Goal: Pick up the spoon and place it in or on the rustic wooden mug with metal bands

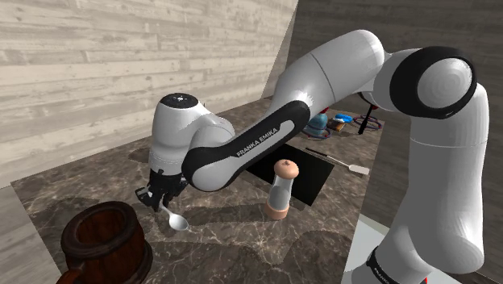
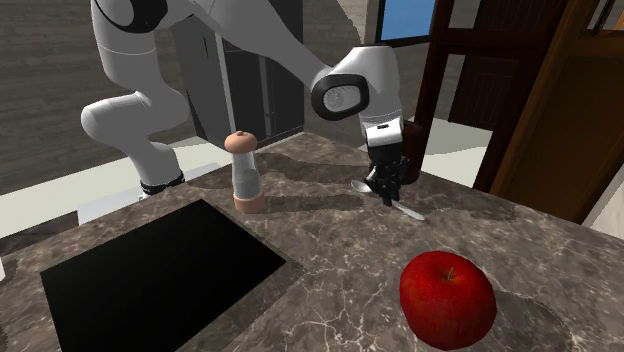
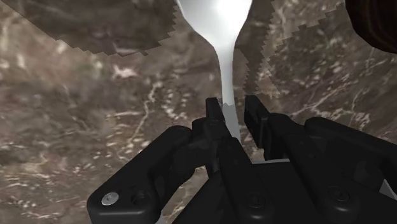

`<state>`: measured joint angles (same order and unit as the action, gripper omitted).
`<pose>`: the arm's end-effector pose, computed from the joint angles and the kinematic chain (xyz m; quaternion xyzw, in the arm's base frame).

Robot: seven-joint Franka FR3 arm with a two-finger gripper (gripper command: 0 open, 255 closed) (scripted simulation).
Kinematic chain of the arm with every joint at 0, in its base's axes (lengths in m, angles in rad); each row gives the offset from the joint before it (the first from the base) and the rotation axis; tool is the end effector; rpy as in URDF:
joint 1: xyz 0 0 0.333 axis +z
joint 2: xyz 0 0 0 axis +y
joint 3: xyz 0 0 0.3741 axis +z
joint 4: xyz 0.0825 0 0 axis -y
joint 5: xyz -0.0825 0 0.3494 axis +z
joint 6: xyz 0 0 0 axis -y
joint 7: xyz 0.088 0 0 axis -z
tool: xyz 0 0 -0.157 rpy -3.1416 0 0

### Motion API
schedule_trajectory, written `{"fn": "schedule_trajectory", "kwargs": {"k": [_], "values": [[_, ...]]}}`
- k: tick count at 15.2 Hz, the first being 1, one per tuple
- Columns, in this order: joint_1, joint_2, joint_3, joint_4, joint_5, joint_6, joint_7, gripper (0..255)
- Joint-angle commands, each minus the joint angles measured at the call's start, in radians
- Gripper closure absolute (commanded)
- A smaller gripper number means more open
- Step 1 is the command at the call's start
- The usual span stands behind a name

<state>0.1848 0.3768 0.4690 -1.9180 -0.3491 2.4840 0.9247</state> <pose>0.5332 0.3665 0.3667 -0.9913 0.0335 -0.1140 0.0571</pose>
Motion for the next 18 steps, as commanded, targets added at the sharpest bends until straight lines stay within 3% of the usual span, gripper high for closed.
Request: {"fn": "schedule_trajectory", "kwargs": {"k": [1,18], "values": [[-0.004,-0.014,0.007,0.006,0.012,-0.018,-0.008,255],[-0.035,-0.12,0.051,0.102,0.112,-0.205,-0.084,255]]}}
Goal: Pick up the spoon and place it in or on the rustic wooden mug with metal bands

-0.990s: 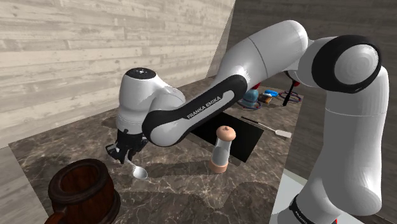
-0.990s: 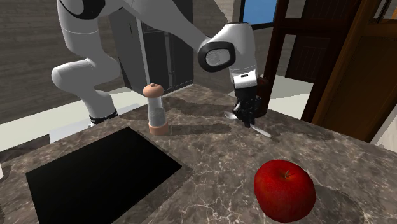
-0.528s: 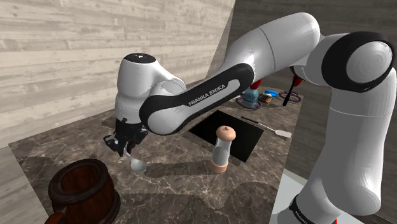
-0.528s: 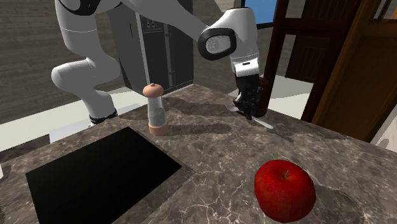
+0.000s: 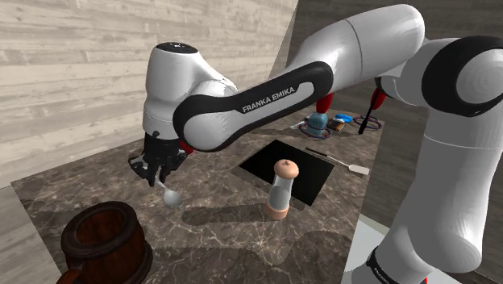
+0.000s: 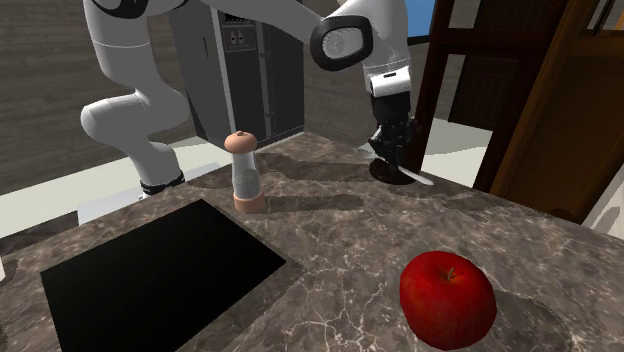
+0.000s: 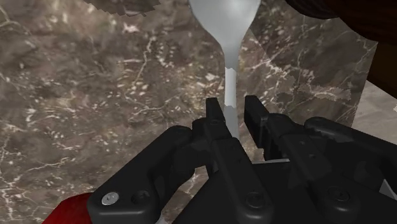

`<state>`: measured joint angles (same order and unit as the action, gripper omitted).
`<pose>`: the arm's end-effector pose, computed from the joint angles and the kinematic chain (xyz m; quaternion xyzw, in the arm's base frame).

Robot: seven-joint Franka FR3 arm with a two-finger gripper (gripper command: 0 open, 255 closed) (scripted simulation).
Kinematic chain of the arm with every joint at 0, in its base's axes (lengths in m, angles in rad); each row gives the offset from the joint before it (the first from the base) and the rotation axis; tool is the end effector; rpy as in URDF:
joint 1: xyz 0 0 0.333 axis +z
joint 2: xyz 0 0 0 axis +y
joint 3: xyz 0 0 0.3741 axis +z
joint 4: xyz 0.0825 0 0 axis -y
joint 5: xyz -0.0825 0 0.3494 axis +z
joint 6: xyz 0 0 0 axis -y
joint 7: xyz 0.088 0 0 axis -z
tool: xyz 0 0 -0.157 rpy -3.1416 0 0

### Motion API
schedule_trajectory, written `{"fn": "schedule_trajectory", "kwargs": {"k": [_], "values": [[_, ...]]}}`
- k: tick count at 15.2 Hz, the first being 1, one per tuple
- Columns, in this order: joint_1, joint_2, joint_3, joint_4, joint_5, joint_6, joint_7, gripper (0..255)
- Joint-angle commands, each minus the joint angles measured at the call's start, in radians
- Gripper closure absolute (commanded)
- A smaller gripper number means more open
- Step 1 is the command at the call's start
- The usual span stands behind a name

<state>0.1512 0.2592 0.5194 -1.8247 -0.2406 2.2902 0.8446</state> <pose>0.5224 0.3637 0.4578 -0.9912 0.0334 -0.1142 0.0572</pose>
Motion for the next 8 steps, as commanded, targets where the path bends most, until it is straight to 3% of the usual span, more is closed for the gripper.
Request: {"fn": "schedule_trajectory", "kwargs": {"k": [1,8], "values": [[-0.002,-0.007,0.003,0.017,0.008,-0.023,-0.007,255],[-0.006,-0.033,0.011,0.079,0.034,-0.106,-0.028,255]]}}
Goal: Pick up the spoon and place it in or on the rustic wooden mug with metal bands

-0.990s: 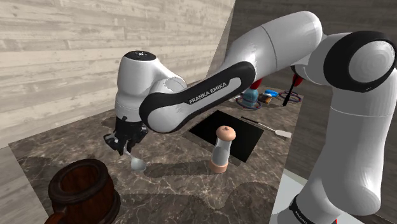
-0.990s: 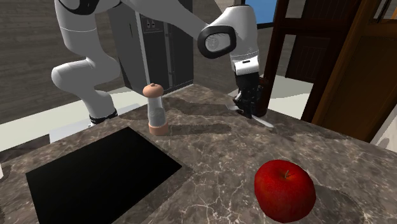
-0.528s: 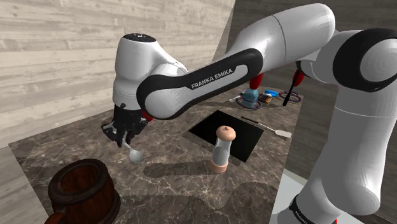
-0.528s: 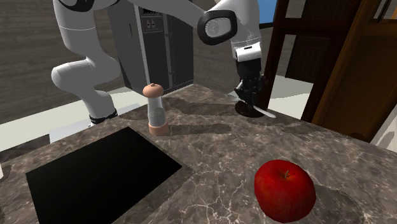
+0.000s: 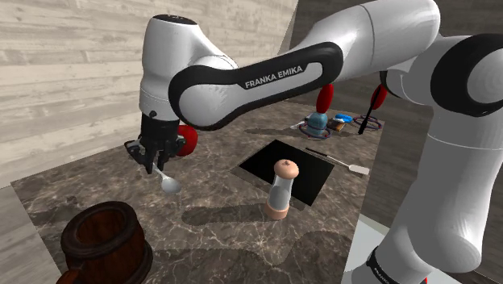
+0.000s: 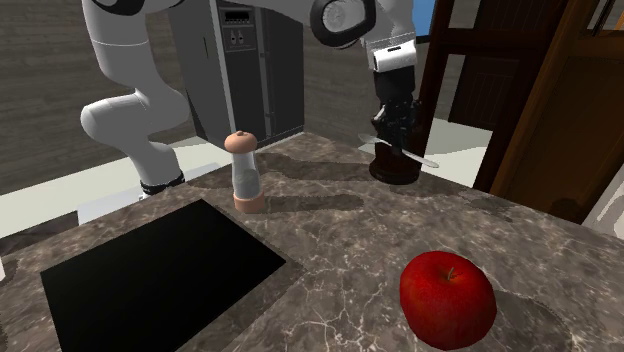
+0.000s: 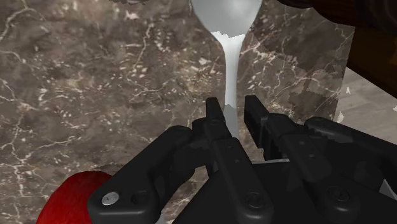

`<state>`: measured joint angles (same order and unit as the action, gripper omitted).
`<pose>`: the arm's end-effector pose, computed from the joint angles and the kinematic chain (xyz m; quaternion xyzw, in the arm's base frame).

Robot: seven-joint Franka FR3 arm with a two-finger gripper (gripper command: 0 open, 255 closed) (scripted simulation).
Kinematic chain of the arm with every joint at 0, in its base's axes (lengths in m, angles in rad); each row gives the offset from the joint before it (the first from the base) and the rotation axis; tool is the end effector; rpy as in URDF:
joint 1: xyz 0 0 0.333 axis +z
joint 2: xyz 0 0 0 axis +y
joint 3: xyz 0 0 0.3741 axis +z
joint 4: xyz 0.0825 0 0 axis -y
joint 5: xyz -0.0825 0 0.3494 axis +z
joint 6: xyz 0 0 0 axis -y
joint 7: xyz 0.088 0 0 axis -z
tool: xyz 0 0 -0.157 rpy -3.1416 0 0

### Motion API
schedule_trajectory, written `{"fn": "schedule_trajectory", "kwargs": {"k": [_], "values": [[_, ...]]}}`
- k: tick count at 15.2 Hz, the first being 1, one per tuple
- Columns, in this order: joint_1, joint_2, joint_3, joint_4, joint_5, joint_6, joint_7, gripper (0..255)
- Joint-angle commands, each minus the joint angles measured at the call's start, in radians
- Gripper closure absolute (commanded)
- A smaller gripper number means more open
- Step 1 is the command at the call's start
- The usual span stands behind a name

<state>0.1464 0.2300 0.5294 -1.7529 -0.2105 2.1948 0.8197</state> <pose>0.5206 0.3631 0.4972 -0.9912 0.0335 -0.1143 0.0573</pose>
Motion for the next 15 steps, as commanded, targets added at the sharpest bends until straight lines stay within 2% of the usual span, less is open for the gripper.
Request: {"fn": "schedule_trajectory", "kwargs": {"k": [1,15], "values": [[-0.001,-0.007,0.002,0.017,0.007,-0.023,-0.006,255],[0.003,-0.024,0.011,0.172,0.029,-0.192,-0.03,255]]}}
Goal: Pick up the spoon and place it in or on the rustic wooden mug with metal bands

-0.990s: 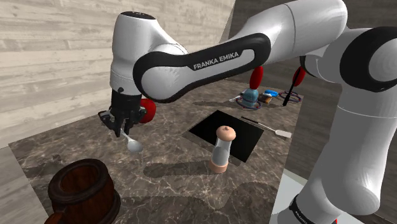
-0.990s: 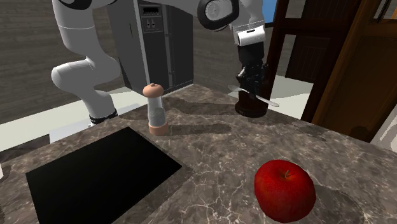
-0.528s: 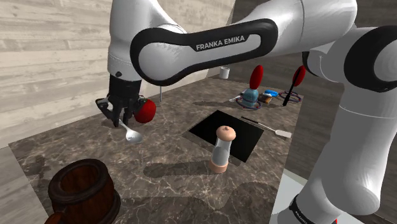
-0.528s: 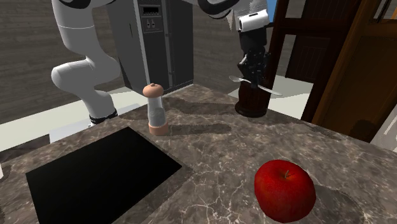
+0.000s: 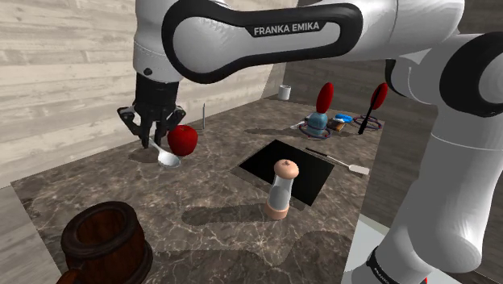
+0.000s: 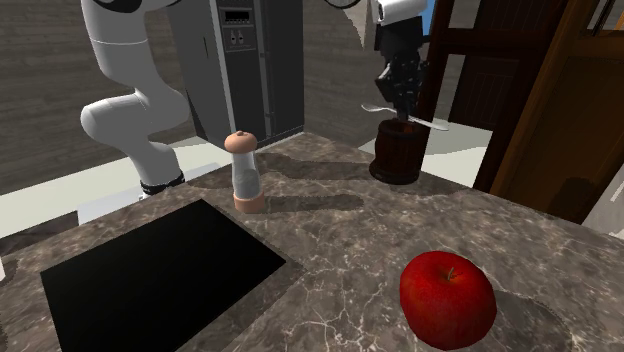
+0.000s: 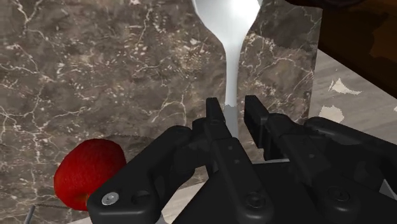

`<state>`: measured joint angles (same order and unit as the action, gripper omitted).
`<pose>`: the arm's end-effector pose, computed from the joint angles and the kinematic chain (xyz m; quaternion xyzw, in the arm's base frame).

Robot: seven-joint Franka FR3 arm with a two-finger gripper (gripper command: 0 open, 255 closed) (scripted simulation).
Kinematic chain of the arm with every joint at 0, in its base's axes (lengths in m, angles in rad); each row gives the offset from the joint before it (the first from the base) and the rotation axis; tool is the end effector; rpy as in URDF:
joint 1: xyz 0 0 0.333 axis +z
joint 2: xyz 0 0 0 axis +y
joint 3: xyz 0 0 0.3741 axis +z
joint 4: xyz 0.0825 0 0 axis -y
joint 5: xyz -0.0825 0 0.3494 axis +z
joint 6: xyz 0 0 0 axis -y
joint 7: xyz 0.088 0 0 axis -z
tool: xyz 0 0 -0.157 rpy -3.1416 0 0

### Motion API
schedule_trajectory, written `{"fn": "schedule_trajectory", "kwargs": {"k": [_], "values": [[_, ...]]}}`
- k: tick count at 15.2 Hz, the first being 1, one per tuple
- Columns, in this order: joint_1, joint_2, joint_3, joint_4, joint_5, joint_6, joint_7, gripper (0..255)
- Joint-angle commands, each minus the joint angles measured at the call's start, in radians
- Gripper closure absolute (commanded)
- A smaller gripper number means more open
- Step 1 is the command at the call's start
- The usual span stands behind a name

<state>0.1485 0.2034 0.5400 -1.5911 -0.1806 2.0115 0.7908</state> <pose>0.5166 0.3615 0.5676 -0.9912 0.0334 -0.1142 0.0573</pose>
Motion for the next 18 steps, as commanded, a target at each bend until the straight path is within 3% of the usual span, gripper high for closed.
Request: {"fn": "schedule_trajectory", "kwargs": {"k": [1,9,12,13,18], "values": [[0.018,0.01,0.007,0.022,-0.012,-0.016,0.025,255],[0.183,0.116,0.05,0.17,-0.122,-0.1,0.224,255],[0.26,0.174,0.057,0.256,-0.169,-0.145,0.292,255],[0.309,0.215,0.06,0.316,-0.199,-0.177,0.329,255],[0.295,0.204,0.056,0.234,-0.197,-0.105,0.341,255]]}}
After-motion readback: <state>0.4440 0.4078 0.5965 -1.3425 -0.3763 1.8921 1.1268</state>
